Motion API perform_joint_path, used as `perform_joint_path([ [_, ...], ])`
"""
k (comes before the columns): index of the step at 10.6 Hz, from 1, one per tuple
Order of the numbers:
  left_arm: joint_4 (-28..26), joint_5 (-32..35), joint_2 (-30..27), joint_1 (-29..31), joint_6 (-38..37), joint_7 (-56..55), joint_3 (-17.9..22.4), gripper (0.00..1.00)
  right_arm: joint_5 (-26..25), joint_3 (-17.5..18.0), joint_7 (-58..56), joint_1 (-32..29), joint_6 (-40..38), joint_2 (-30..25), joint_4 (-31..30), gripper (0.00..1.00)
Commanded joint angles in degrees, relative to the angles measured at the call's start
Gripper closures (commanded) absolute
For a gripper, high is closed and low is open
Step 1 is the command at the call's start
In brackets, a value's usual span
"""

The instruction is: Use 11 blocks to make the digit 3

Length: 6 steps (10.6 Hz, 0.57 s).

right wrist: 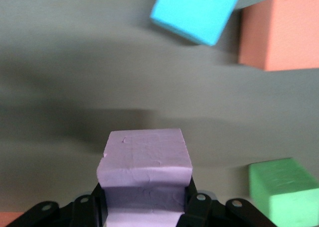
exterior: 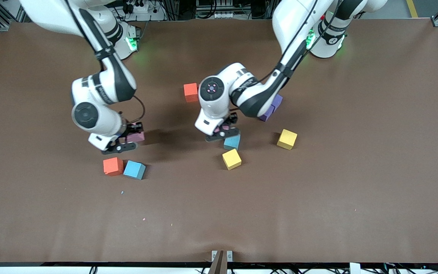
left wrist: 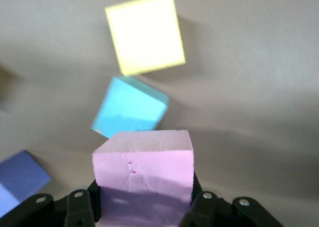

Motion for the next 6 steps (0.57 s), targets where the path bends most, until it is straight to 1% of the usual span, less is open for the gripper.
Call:
perform_joint_path([
  [1,-1.0,-0.7,-2.6,-0.5,-3.5,-3.5,2.0,1.00,0.8,2.8,10.2,3.2,0.3,0.8,0.8,0.82],
  [3,-1.0,-0.8,-2.7,0.8,-3.5,-6.6,2.4,1.00,0.0,5.8,20.5,6.4,0.4,2.0,2.1,0.82],
  [5,-0.9,-1.0,-3.2,3.0,-3.5,-6.3,2.4,1.00,-0.2,6.5,26.5,10.4,1.6,3.3,2.7,0.83],
  [6,-1.0,-0.7,-3.1,3.1,-3.5,-5.7,2.4,1.00,-0.8,7.7,29.4,10.8,3.0,4.1,2.7,0.83],
])
